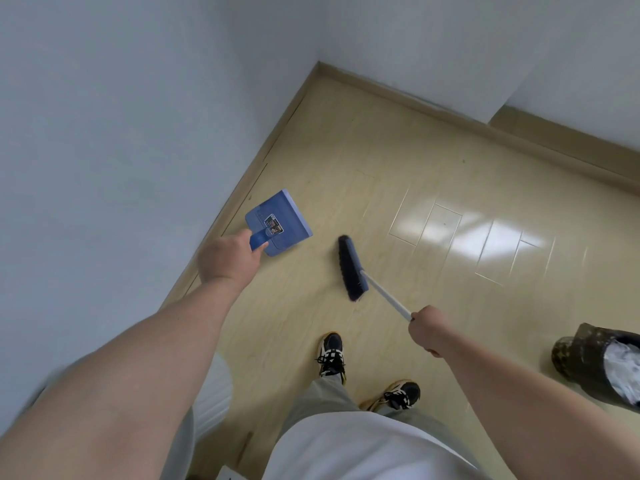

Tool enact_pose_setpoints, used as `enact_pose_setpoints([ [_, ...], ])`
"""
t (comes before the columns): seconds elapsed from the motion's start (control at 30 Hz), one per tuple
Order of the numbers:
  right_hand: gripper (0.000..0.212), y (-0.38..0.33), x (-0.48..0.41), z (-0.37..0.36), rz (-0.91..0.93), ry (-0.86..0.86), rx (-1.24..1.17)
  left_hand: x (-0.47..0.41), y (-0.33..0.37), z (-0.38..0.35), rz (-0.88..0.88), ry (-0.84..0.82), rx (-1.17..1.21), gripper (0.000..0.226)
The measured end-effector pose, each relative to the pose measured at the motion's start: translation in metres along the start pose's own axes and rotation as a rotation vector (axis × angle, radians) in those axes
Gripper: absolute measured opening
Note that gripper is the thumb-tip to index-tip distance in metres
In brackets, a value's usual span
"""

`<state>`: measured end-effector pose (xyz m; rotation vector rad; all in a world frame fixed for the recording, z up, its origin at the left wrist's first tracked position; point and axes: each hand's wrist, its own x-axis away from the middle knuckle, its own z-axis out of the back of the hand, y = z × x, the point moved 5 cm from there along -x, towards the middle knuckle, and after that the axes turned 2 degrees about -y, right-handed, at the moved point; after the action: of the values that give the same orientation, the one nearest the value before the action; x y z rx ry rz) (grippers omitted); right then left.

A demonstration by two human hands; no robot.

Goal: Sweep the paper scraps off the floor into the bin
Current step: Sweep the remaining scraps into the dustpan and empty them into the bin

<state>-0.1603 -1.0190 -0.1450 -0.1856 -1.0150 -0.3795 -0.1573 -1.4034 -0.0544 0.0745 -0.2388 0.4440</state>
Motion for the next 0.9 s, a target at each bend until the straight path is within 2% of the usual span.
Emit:
enact_pose_setpoints([
  [0.2,0.022,0.009,-0.005,0.026,-0.059,0.018,-0.169,-0.005,0.013,-0.015,-0.035,-0.039,-0.017,0.041],
  [0.4,0.022,-0.004,0.005,0.072,-0.032,0.032,-0.479,-0.006,0.037,-0.028,-0.082,-0.123,0.005,0.038],
  [0.5,0.022,-0.013,0.008,0.096,0.012,0.104,-0.396,-0.005,0.054,-0.032,-0.129,-0.181,-0.014,0.036],
  [0.63,0.009,-0.023,0.005,0.110,0.071,0.230,-0.133,0.001,0.071,-0.043,-0.171,-0.253,-0.026,0.036],
  [0.7,0.014,-0.025,-0.008,0.110,0.066,0.261,-0.040,0.003,0.077,-0.050,-0.168,-0.265,-0.011,0.036],
  [0.9,0.035,-0.008,-0.057,0.091,-0.031,0.138,0.169,0.006,0.091,-0.074,-0.143,-0.293,0.047,0.039],
])
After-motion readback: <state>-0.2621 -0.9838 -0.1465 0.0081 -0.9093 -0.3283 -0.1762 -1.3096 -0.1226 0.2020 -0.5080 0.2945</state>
